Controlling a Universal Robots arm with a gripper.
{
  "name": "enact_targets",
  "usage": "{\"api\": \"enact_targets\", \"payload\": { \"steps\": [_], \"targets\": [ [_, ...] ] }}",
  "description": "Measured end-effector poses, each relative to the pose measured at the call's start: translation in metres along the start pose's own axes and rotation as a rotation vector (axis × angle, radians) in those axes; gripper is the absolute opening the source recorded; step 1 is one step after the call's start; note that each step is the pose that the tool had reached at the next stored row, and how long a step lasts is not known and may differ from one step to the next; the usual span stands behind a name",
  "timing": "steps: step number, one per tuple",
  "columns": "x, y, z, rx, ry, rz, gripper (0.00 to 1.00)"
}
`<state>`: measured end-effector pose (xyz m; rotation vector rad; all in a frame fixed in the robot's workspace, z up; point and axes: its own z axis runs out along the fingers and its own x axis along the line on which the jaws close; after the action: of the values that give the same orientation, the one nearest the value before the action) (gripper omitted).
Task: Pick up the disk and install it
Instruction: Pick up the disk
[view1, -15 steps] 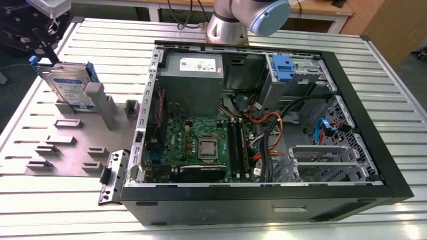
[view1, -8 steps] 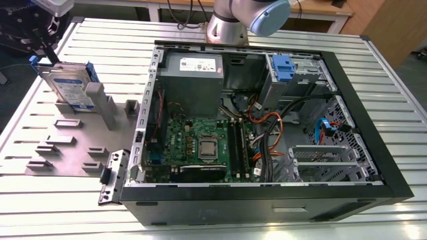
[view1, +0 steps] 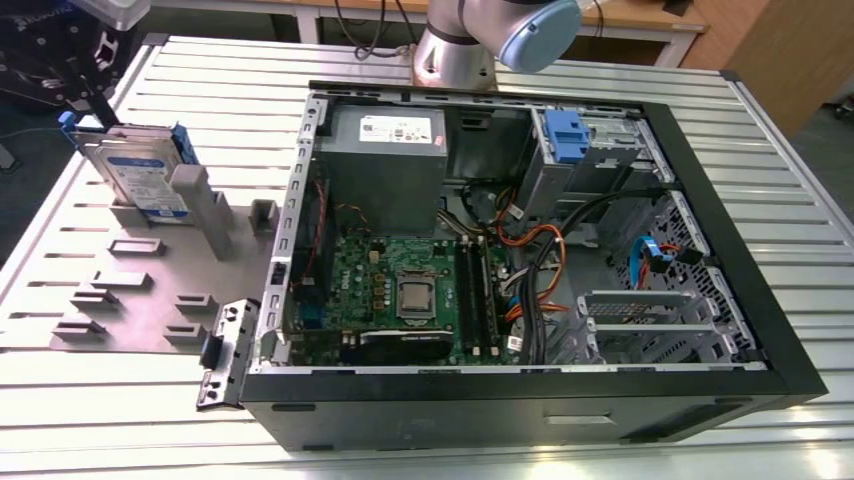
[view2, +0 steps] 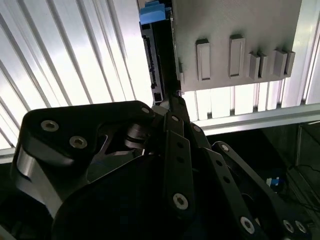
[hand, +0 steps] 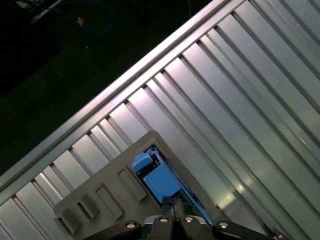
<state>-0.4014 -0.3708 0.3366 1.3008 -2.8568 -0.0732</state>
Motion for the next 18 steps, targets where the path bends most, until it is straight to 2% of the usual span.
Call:
{"api": "enact_targets", "payload": {
  "steps": [18],
  "targets": [
    [0.0000,0.0000,0.0002,-0.0020,0.0048,-0.112,0.11]
  ]
}}
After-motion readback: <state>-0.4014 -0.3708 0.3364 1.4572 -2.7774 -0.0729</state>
